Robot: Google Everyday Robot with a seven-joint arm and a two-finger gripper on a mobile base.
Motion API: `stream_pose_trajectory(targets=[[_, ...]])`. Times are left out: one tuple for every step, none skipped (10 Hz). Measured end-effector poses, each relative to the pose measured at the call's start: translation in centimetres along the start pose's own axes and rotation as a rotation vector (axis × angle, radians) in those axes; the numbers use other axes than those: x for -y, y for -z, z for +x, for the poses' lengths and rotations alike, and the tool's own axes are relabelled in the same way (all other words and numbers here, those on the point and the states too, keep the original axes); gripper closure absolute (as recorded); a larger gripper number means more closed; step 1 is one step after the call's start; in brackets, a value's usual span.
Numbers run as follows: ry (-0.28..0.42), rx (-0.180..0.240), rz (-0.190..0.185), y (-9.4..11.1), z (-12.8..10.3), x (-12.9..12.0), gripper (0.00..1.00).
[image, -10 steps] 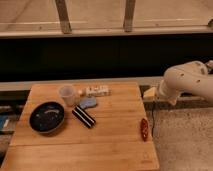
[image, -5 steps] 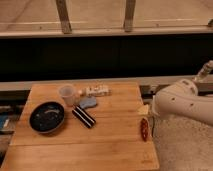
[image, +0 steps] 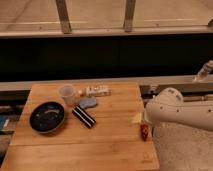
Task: Place the pepper in the ceramic cup
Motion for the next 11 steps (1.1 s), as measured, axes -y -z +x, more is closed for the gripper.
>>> stream_pose_trajectory(targets=[[-0.004,-0.008,-0.004,-1.1,-0.6,-0.1,0.2],[-0.004,-0.016,-0.005,-1.9,-1.0,-0.1,0.2],[-0.007,-0.027,-0.007,-2.9,-1.5,-0.2,0.2],[-0.015,-0.046,-0.008,-4.3,-1.9,-0.2,0.2],[-0.021,-0.066,-0.006,-5.6,-2.2,-0.3,0.2],[-0.03,-0.086,-0.004,-6.8,-2.4,-0.3,0.2],[-0.043,-0.104,0.0,-7.6,-2.5,-0.2,0.2],[-0.06,-0.12,0.0,-8.1,-2.6,-0.2,0.2],[-0.069,-0.133,0.002,-8.6,-2.6,-0.1,0.2],[-0.074,-0.143,0.002,-9.1,-2.6,-0.1,0.2],[-0.082,-0.164,0.004,-9.8,-2.3,0.0,0.2]])
